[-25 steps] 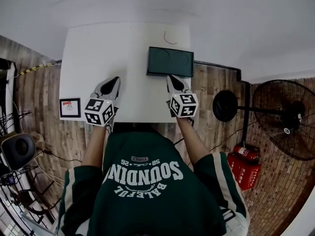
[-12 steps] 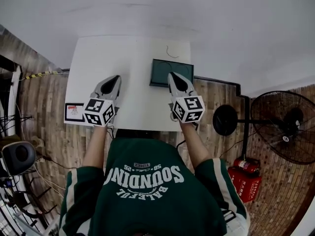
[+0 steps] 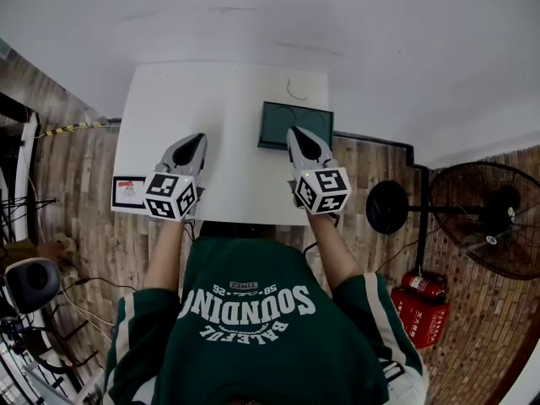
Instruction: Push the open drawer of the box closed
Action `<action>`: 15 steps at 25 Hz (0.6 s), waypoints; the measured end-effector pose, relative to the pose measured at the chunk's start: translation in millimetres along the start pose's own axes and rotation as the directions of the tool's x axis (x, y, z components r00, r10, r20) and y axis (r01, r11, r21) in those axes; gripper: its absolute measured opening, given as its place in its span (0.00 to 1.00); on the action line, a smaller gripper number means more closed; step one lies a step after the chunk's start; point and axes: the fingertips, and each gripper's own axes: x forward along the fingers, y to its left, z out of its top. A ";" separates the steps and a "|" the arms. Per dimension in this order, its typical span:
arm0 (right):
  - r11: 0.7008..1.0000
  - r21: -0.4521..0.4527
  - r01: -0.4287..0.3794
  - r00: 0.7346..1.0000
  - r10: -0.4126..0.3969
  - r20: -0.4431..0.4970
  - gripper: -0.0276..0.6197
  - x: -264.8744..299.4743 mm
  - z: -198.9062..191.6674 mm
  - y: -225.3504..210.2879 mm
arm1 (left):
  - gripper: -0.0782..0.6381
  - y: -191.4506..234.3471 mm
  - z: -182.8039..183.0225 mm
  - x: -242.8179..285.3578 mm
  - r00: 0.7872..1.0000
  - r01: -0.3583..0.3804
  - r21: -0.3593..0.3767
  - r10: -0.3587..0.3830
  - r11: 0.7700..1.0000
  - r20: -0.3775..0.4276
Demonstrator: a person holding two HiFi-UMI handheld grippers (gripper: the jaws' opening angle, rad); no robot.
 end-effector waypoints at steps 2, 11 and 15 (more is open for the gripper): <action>1.000 0.002 0.002 1.000 -0.002 -0.004 0.05 0.5 -2.3 -1.1 | 0.18 0.0 -1.3 1.1 1.000 0.000 -0.004 0.000 1.000 0.000; 1.000 0.012 0.002 1.000 -0.002 -0.006 0.05 3.5 -4.3 -2.2 | 0.18 -1.8 -3.1 5.1 1.000 0.006 -0.005 -0.006 1.000 -0.009; 1.000 0.011 -0.001 1.000 0.001 -0.007 0.05 8.8 -3.1 -1.0 | 0.18 1.3 -1.7 8.4 1.000 0.008 -0.007 -0.008 1.000 -0.011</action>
